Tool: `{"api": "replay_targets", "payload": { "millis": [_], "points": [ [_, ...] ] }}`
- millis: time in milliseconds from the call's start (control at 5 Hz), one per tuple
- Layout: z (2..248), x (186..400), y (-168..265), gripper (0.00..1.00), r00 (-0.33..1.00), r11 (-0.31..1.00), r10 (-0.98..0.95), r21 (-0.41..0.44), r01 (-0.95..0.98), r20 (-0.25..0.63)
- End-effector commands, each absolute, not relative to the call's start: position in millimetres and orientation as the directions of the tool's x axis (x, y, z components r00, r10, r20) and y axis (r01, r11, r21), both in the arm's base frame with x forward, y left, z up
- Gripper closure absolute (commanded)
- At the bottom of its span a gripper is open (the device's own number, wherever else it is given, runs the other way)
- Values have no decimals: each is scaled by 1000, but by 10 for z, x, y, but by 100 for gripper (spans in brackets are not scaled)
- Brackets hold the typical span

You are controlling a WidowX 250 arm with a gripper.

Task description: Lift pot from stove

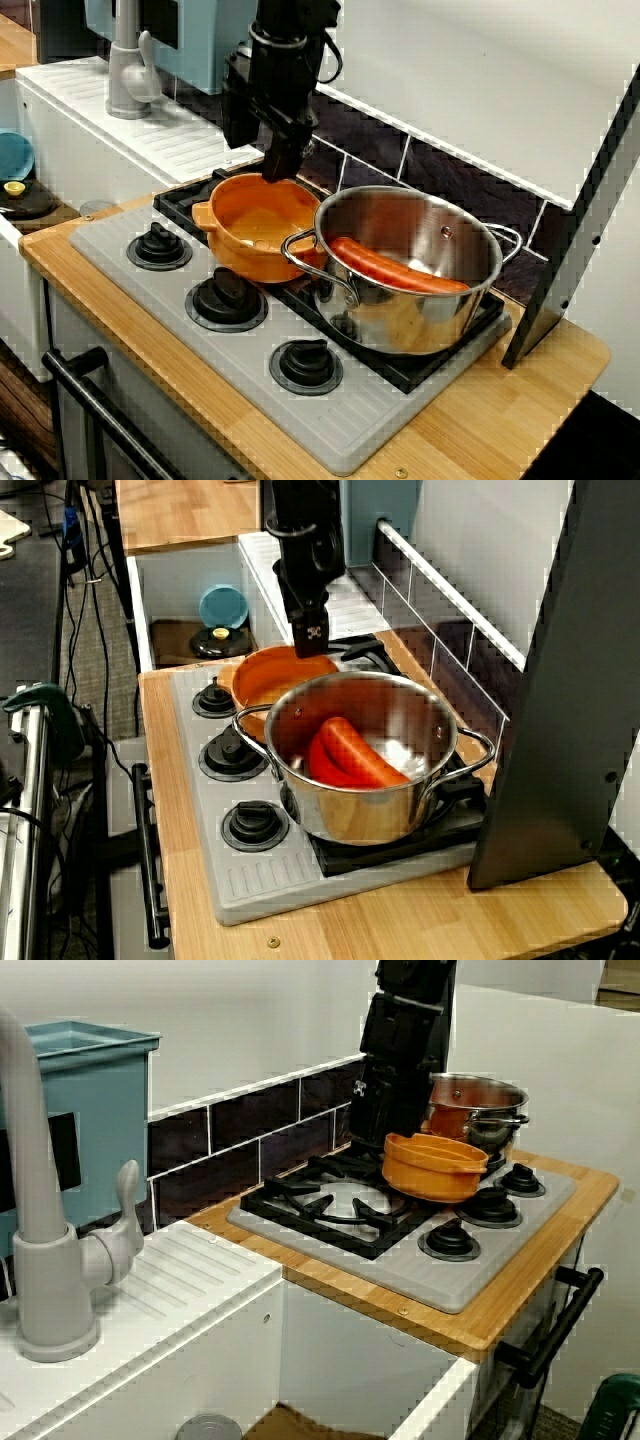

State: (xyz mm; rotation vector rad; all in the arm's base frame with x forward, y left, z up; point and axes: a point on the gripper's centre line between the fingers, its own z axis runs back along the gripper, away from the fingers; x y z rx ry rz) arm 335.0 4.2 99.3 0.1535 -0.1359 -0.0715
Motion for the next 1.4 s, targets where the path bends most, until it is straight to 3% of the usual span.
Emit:
{"api": "replay_targets", "payload": {
  "millis": [0, 400, 1000, 1200],
  "points": [
    [1039, 3340, -2, 0, 982, 980, -113, 178, 85, 154],
    [1029, 3286, -14, 0, 982, 977, -130, 185, 103, 139],
    [750, 3365, 47, 0, 988, 971, -111, 223, 85, 108],
    [715, 3374, 47, 100, 988, 970, -115, 227, 88, 107]
  ]
}}
